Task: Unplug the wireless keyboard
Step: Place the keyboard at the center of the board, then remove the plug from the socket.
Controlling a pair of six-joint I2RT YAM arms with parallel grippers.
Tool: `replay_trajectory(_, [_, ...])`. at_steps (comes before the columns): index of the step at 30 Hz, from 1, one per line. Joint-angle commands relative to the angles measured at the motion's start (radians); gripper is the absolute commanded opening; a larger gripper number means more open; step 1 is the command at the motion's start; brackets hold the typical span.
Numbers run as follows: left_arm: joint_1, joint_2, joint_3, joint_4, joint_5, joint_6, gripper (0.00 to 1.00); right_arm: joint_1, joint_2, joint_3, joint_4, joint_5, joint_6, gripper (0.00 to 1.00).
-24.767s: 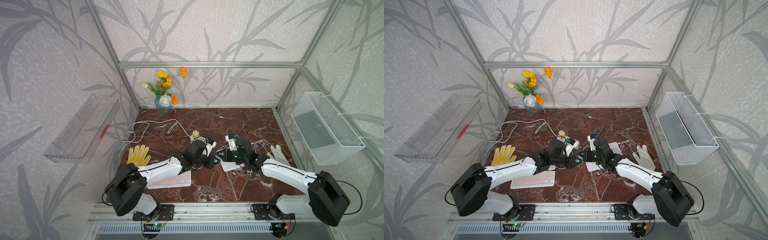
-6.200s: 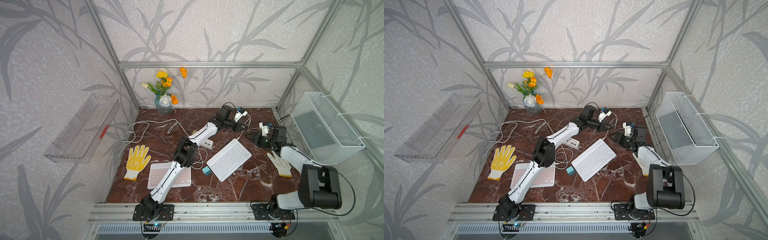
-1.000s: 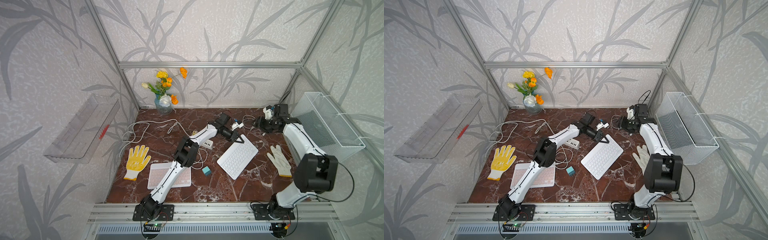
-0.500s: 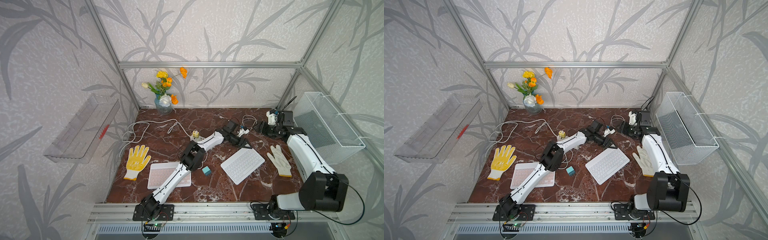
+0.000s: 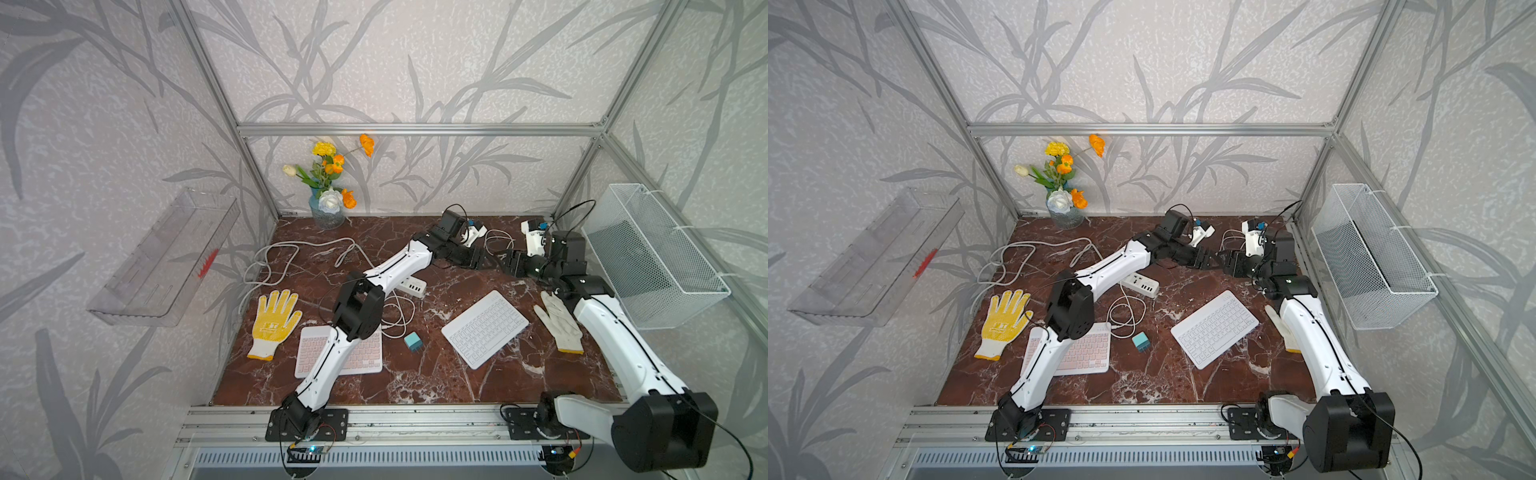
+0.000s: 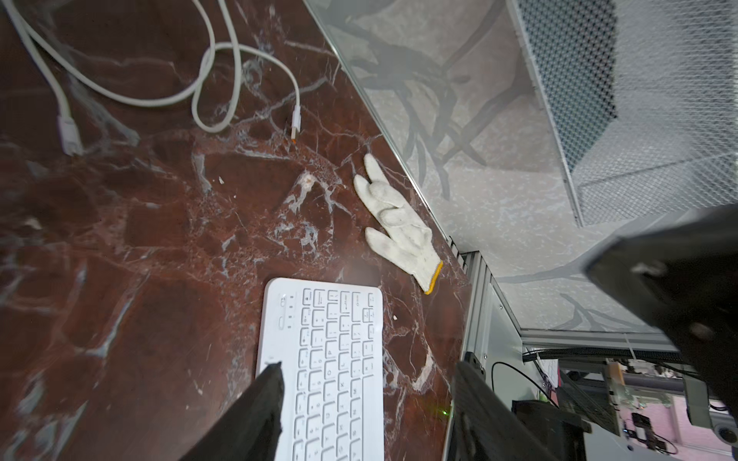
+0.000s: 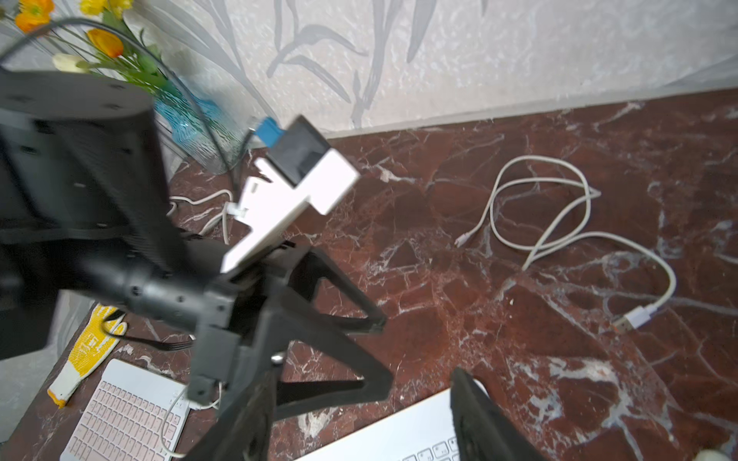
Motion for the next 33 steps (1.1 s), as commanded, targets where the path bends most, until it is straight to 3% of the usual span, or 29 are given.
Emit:
replay_trajectory(1, [0.003,-0.136,-0.111,-0.038,-0.112,0.069,0.67,0.047,-0.014,-0.016,0.079,-0.028,-0.067,0.69])
replay_trajectory(8, [0.07,-0.413,-0.421,-0.04,-0.309,0.061,0.66,0.191,0.035,-0.024,0.135,-0.014,-0.185,0.69])
replay_trajectory(19, [0.263,-0.86,-0.98,0.062,-0.483,-0.026,0.6,0.36,0.218,-0.035,0.347,-0.066,-0.257,0.69])
replay_trajectory(26, [0.416,-0.935,-1.107,0.036,-0.519,-0.012,0.59,0.466,0.456,0.127,0.336,-0.032,-0.335,0.69])
replay_trajectory(33, [0.51,-0.955,-1.206,0.082,-0.558,-0.063,0.56,0.508,0.707,0.333,0.285,-0.027,-0.383,0.7])
